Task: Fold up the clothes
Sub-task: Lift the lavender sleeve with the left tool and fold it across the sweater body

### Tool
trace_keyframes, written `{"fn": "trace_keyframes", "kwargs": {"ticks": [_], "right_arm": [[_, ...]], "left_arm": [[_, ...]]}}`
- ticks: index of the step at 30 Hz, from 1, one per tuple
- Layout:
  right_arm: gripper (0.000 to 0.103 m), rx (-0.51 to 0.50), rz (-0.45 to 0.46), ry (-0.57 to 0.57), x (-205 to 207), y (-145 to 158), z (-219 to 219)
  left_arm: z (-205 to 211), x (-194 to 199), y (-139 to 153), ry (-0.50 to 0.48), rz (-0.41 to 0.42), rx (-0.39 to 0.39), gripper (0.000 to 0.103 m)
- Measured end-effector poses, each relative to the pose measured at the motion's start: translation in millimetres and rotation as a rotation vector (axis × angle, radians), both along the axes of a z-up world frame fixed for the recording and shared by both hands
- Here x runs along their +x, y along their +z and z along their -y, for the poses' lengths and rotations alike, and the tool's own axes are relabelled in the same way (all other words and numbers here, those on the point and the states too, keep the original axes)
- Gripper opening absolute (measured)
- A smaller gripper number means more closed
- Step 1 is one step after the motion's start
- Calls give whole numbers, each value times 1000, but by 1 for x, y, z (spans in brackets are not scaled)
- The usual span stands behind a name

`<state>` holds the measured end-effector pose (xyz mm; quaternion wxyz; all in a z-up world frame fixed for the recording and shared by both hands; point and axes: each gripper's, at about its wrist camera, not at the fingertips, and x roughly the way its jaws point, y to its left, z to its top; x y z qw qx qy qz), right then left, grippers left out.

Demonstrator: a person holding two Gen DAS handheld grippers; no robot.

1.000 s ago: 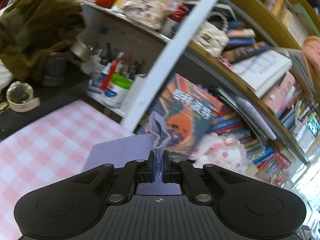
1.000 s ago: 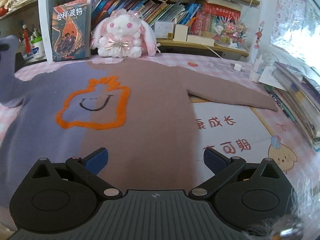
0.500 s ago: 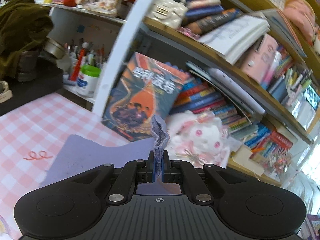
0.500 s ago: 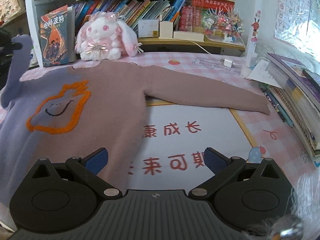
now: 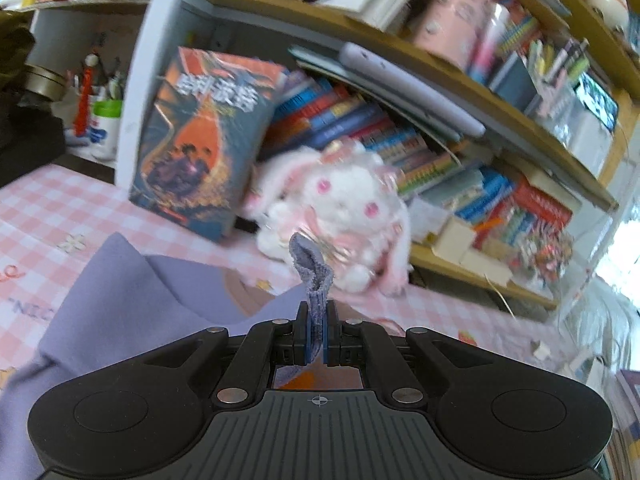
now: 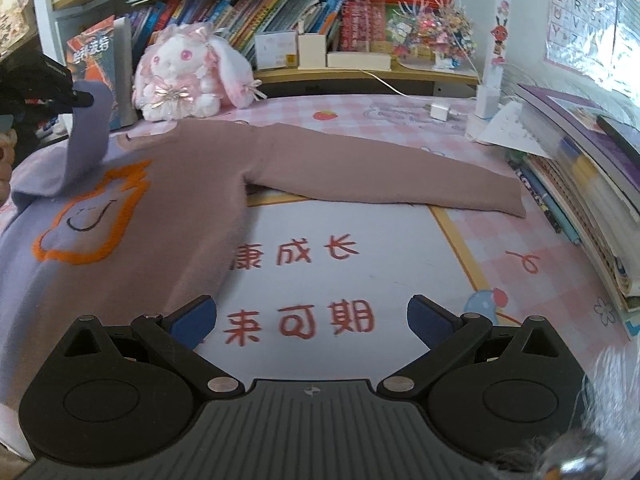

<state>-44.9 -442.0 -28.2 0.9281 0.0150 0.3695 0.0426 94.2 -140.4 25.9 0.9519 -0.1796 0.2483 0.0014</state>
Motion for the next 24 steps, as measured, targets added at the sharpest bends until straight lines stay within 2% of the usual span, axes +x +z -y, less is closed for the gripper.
{"fn": "trace_keyframes", "kwargs": {"ticks": [11, 16, 17, 18, 19, 20, 21, 24], "right_arm": [[103, -1, -23, -74, -7, -5, 24], [103, -6, -25, -88, -13, -5, 28], [103, -8, -26, -89, -13, -5, 28], [103, -9, -26, -88, -14, -5, 28], [103, -10, -27, -88, -14, -5, 28], [103, -12, -27, -87, -15, -5, 28], [103, -12, -27, -80, -14, -5, 26], [103, -11, -26, -52, -13, -5, 21]], "left_arm": [[39, 11, -15, -68, -21, -12, 3], [50, 15, -28, -112, -94, -10, 7], [50, 15, -30, -124, -109, -24, 16], [50, 15, -33, -136, -124, -39, 34], [50, 14, -33, -148, -132, -49, 47], [49, 11, -32, -159, -130, -53, 69], [49, 5, -30, -170, -117, -52, 76], [41, -18, -20, -193, -61, -29, 77]]}}
